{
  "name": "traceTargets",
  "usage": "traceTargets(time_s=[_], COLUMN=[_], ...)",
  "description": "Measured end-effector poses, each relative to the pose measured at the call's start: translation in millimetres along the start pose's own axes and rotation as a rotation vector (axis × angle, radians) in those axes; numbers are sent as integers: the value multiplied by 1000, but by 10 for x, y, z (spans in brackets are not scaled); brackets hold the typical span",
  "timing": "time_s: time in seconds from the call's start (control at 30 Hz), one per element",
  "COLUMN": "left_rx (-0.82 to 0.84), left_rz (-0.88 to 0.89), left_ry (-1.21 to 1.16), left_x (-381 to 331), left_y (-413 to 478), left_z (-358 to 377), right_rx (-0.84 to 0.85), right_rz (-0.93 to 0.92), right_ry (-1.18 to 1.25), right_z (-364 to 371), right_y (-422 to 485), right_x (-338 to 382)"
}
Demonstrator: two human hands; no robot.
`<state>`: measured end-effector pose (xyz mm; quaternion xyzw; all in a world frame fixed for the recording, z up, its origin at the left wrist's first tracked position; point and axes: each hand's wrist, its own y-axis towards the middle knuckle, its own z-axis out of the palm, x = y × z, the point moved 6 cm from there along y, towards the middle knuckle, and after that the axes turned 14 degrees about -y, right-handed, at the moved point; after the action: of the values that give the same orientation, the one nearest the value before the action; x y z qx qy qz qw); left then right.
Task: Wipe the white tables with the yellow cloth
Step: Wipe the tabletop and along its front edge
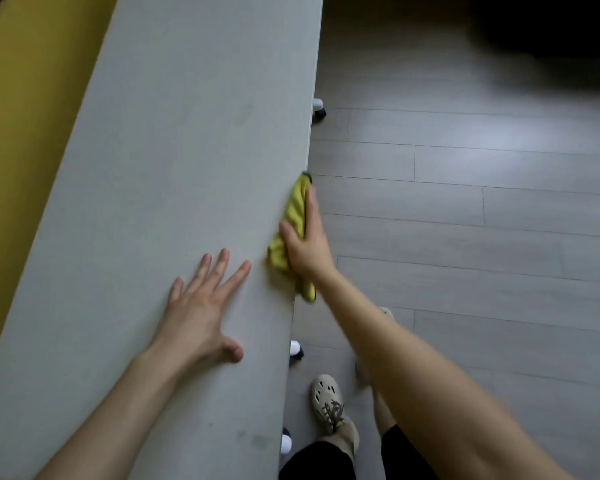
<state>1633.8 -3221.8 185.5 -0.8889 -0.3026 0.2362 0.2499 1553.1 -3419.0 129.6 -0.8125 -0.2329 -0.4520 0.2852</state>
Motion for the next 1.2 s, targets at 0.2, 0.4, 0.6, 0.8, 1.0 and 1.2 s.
traceTargets(time_s=[0.2, 0.4, 0.6, 0.8, 1.0, 1.2], left_rx=[-4, -15, 0, 3, -21, -28], left_rz=[-27, -24, -42, -64, -60, -56], left_ry=[-8, 12, 2, -56, -71, -73], left_x=[-53, -75, -114, -98, -73, -58], left_y=[38, 24, 16, 44, 40, 58], left_z=[-34, -40, -64, -56, -48, -30], right_rx=[-59, 21, 2, -98, -13, -38], right_rz=[50, -26, -29, 5, -56, -66], right_ry=[-34, -38, -58, -79, 24, 5], right_z=[-104, 324, 142, -29, 362, 204], right_y=[698, -1267, -539, 318, -1667, -750], right_x=[35, -248, -100, 44, -268, -166])
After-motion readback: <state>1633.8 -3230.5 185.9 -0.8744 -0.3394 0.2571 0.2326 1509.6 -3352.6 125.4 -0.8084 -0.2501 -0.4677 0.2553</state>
